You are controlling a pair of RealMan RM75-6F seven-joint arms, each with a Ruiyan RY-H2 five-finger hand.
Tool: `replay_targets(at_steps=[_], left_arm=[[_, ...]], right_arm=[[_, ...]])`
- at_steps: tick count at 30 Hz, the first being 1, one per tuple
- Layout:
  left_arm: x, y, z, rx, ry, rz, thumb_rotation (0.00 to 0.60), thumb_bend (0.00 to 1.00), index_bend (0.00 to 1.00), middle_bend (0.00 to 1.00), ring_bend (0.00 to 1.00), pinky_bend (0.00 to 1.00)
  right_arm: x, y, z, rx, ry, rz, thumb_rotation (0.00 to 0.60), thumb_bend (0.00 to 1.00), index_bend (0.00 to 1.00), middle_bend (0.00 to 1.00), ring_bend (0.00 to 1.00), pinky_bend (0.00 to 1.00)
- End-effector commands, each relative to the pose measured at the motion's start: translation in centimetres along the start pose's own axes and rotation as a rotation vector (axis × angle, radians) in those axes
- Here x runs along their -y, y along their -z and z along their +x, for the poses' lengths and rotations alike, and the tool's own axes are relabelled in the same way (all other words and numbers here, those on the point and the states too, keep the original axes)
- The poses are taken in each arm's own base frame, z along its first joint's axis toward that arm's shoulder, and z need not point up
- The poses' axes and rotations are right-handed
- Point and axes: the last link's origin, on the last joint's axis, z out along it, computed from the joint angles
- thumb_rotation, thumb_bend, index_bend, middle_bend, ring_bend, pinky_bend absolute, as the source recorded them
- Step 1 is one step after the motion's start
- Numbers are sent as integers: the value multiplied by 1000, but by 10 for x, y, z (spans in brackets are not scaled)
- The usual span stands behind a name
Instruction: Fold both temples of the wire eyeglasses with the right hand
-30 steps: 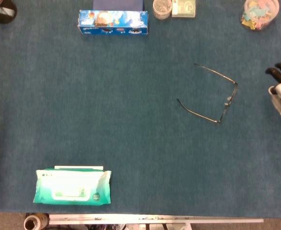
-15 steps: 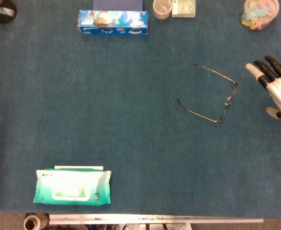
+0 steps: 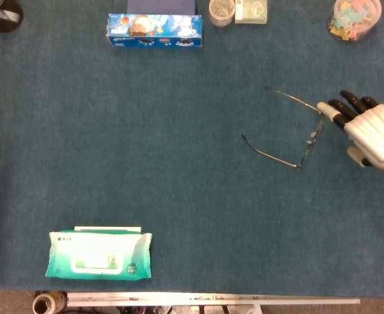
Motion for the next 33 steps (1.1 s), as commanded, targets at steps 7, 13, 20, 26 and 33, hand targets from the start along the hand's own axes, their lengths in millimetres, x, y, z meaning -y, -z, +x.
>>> replay_targets(at_steps=[7,13,20,26,33], left_arm=[[0,1,1,-3,1,0,600,674,486,504,539,708],[1,2,2,-5,3,-1,600,675,486,504,539,708],[1,3,3,-8,5,0,600,675,486,504,539,708],[1,3,3,-6,3,0,600,675,486,504,539,708],[1,2,3,-8,4,2,600,675,486,504,539,708]], right_arm=[[11,-15,-9,61,22,48,600,627,121,188,62,241],[16,-20,-16,90,35,66,600,692,131,196,62,241],[17,-22,-20,108,43,66,600,696,147,215,64,241],[15,-23,-22,125,49,54,600,696,153,216,64,241],[13,-16,-24,150,62,45,600,697,186,263,99,239]])
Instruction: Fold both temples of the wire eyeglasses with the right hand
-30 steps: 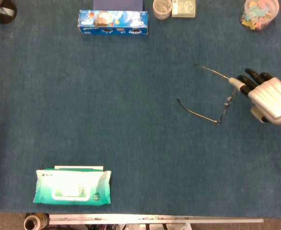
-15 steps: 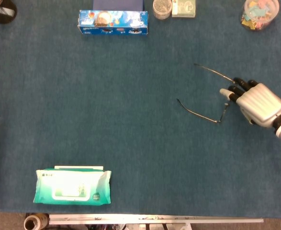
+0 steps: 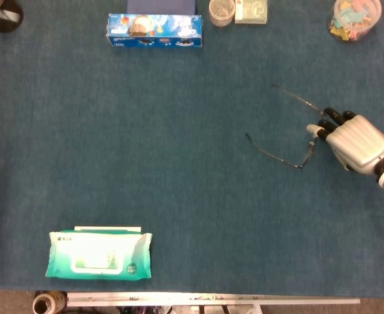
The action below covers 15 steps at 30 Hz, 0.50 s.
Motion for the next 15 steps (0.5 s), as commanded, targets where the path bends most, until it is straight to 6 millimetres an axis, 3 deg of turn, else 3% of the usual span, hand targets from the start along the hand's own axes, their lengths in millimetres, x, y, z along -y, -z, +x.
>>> replay_targets(at_steps=[1,15], left_arm=[[0,0,0,-1,-1,2,600,675,486,504,539,708],[1,-1,0,1,-6,6,600,675,486,504,539,708]], right_arm=[[0,5,-2,11,9,-3,600,697,193,273,107,240],[-4,29,-11,64,27,-43,600,697,207,288,118,245]])
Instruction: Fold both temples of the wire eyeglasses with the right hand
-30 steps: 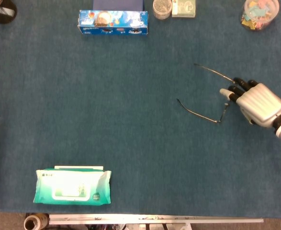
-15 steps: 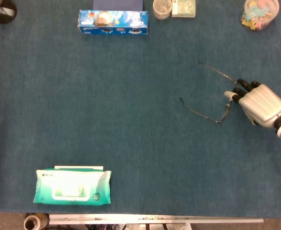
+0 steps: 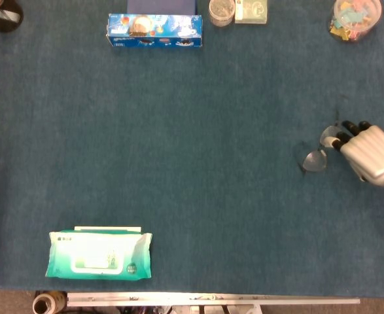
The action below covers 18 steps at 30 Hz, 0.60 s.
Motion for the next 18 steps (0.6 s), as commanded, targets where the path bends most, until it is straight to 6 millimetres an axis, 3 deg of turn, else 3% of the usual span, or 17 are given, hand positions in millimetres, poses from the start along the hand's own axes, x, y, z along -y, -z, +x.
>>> replay_targets(at_steps=[1,18], left_arm=[[0,0,0,2,-2,1,600,675,486,504,539,708],[0,-1,0,3,1,4,600,674,486,504,539,708]], right_arm=[[-1,1,-2,5,-1,-5,600,698,207,288,118,245],[10,12,12,-44,-60,38,600,697,207,288,118,245]])
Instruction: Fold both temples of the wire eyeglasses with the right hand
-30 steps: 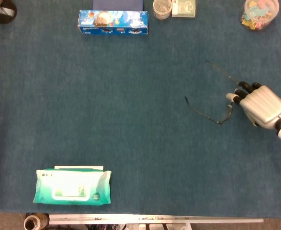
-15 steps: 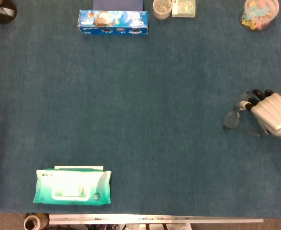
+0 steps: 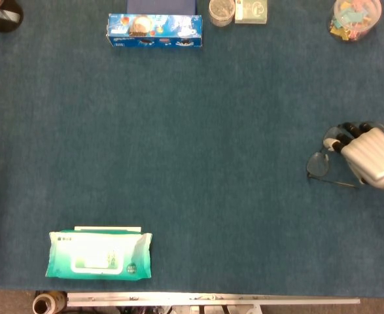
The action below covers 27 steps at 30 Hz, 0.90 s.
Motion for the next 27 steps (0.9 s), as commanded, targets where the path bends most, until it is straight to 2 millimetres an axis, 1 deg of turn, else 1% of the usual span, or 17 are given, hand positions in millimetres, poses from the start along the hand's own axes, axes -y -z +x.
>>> replay_targets(at_steps=[1,9,14,21,27], left_arm=[[0,0,0,1,-1,1,600,675,486,504,539,708],[0,0,-1,1,-5,1,600,675,486,504,539,708],[0,0,-1,1,-5,2,600,675,486,503,539,708],[-1,0,-1,1,-5,2,600,675,486,504,539,708],[0,0,0,-3,-1,3,600,675,486,503,539,708]], right_arm=[[6,7,10,-34,-22,29,600,697,207,288,118,245],[22,35,38,-187,-19,96,600,697,207,288,118,245],[29,47,49,-260,-20,130,600,698,210,290,118,246],[39,48,56,-358,-22,196,600,690,228,303,123,248],[46,39,51,-377,8,219,600,676,228,304,123,248]])
